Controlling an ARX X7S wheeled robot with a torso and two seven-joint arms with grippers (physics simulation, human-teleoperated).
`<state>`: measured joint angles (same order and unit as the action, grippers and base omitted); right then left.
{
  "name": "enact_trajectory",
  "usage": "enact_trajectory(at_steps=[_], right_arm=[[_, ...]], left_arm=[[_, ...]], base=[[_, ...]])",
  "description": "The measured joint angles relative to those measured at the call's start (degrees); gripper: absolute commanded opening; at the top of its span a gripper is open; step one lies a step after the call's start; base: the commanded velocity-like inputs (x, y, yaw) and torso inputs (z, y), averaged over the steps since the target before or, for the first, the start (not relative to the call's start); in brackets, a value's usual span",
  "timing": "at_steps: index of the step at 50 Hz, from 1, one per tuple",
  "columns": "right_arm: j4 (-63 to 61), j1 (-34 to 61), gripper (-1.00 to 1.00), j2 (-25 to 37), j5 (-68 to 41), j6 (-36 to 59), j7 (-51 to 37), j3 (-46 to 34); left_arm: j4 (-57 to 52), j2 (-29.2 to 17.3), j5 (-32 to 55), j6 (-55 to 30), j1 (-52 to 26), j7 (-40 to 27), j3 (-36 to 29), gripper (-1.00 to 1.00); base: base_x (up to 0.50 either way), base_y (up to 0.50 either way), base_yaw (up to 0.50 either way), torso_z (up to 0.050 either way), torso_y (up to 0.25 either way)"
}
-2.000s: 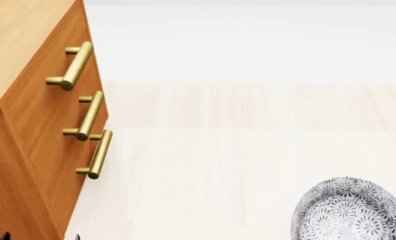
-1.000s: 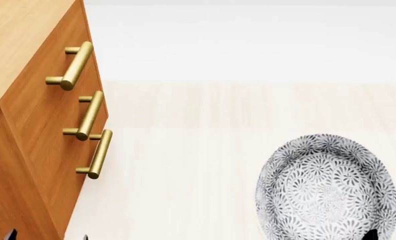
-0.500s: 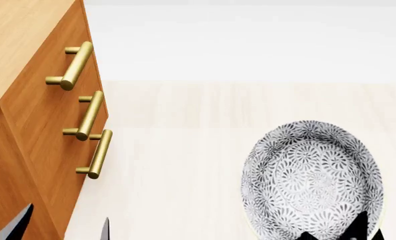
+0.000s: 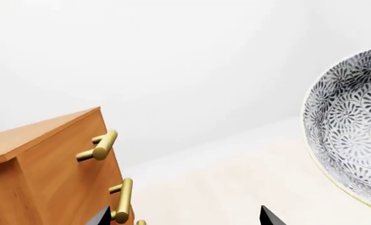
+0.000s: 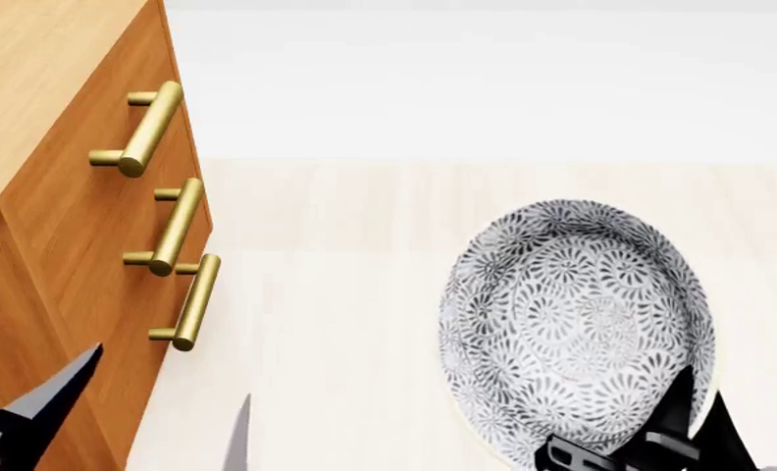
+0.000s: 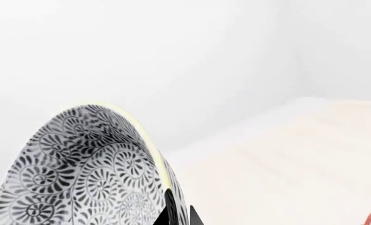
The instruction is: Put the bowl on top of the cabinet.
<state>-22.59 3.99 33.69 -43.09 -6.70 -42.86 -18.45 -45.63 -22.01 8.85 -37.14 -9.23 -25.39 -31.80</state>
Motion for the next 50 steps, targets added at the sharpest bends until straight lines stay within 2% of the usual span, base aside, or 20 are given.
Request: enact_trajectory(at_steps=[15, 36, 50], right_arm=[[-2.0, 0.7, -1.00, 1.4, 4.7, 0.5, 0.5, -1.5], [3.3, 5.2, -1.00, 0.0, 9.8, -0.8, 5.1, -4.1], [9.2, 10.1, -1.00, -2.4, 11.5, -1.3, 9.5, -6.6]], left_arm=[[-2.2, 2.9, 7.2, -12.5, -8.3, 4.4, 3.4, 1.00], [-3.9, 7.3, 15.0, -22.8, -14.2, 6.3, 7.2, 1.00], [-3.7, 12.7, 24.1, -31.9, -18.1, 8.0, 14.6, 1.00]], base=[[0.00, 0.00, 0.00, 0.000, 0.000], [0.00, 0.00, 0.00, 0.000, 0.000], [0.00, 0.00, 0.00, 0.000, 0.000]])
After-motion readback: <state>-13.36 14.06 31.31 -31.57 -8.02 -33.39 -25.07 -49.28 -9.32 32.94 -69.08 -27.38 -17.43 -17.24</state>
